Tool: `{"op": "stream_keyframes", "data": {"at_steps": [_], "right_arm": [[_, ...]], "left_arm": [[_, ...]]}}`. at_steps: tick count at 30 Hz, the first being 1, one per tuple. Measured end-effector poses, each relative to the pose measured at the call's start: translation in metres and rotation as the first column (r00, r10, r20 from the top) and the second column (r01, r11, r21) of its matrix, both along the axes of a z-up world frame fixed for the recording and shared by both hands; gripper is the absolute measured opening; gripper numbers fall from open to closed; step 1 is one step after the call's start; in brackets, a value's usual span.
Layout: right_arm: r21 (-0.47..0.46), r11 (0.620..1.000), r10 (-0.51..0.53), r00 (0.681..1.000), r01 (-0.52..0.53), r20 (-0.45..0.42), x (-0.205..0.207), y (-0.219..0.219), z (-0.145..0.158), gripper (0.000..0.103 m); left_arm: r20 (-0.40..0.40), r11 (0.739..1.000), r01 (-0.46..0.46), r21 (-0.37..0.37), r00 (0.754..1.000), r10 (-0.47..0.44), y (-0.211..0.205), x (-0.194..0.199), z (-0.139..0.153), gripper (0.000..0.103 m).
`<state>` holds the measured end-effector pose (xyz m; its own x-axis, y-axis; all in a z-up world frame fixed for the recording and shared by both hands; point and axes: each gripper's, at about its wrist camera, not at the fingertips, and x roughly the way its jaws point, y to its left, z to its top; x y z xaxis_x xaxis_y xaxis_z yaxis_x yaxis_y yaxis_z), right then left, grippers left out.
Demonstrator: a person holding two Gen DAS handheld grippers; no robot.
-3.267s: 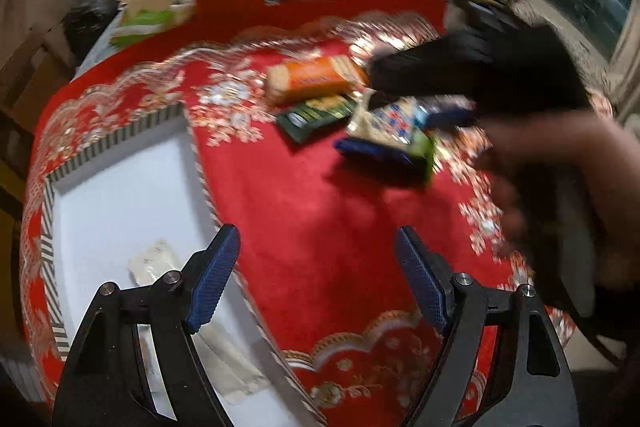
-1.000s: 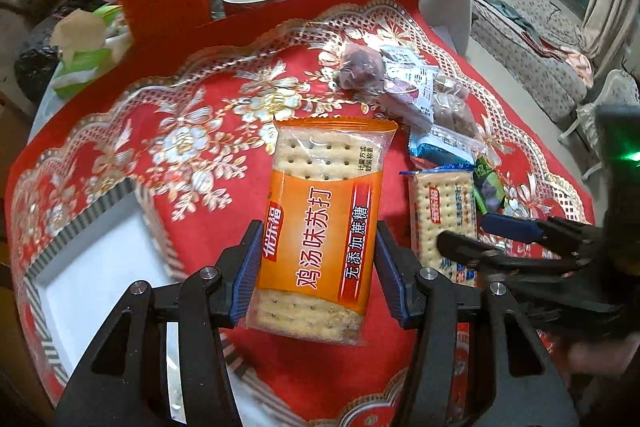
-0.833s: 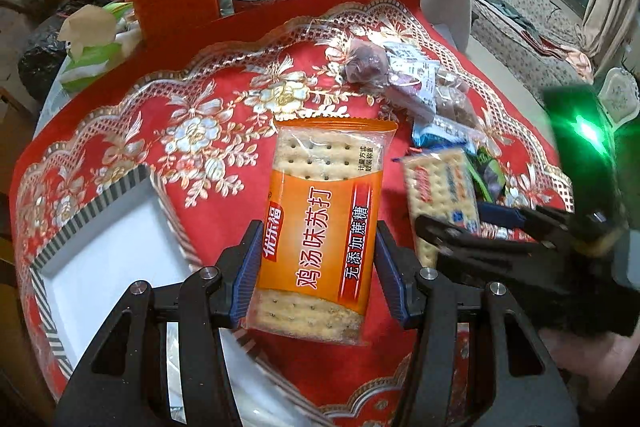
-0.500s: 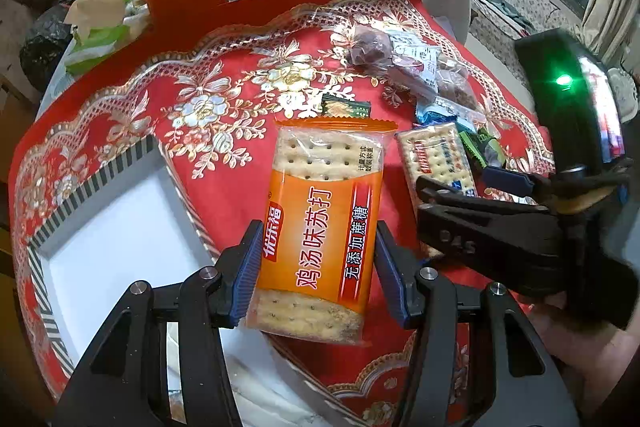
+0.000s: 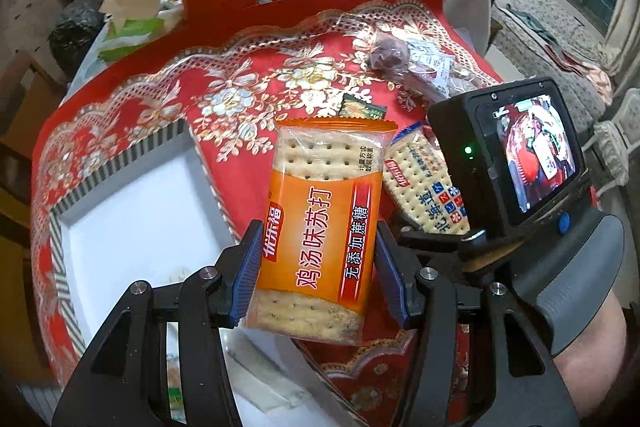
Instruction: Organize snacks
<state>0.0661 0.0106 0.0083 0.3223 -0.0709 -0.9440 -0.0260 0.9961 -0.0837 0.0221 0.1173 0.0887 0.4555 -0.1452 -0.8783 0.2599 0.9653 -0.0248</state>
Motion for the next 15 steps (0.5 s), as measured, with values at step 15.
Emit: {"op": "stream_keyframes", "data": {"at_steps": [15], "right_arm": [[0.526,0.848,0.037,0.996,-0.072,0.077,-0.043,-0.101,0.038,0.053]], "left_arm": [[-0.066,0.993,-0.119,0.005,0.991,0.119,-0.025,-0.016,-0.017,0.053]]}}
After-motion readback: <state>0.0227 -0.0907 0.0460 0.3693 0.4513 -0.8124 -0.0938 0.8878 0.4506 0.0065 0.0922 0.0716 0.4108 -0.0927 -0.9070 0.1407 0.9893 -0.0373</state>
